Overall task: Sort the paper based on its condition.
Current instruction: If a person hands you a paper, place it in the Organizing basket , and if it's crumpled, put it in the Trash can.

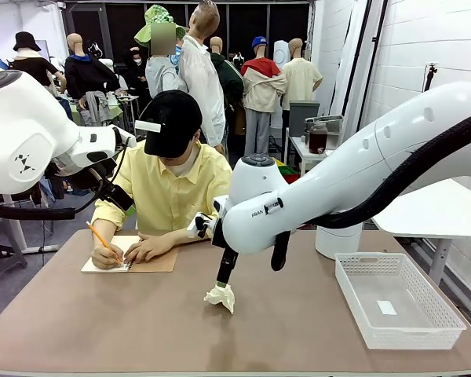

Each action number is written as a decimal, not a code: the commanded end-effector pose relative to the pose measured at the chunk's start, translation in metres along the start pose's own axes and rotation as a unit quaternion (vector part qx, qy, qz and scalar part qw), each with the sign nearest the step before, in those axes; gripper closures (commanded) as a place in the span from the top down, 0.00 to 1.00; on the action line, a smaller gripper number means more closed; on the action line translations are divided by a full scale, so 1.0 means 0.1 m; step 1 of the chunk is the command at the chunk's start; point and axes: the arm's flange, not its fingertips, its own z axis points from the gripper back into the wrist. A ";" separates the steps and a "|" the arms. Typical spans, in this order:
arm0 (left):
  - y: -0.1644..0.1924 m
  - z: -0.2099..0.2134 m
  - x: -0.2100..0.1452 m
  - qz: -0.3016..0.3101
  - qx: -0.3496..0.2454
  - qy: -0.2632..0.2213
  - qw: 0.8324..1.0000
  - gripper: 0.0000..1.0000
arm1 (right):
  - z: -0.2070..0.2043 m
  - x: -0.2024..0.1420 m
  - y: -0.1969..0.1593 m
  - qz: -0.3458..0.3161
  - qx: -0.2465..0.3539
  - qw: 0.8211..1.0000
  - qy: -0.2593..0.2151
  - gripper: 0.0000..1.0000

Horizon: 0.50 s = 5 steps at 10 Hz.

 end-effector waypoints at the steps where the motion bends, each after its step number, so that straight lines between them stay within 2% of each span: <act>1: 0.01 0.00 0.00 0.000 0.001 -0.001 1.000 1.00 | -0.04 0.09 0.01 -0.001 0.000 1.000 0.008 1.00; 5: 0.01 0.00 0.00 0.000 0.001 -0.001 1.000 1.00 | 0.00 0.00 0.00 0.000 0.000 1.000 0.000 1.00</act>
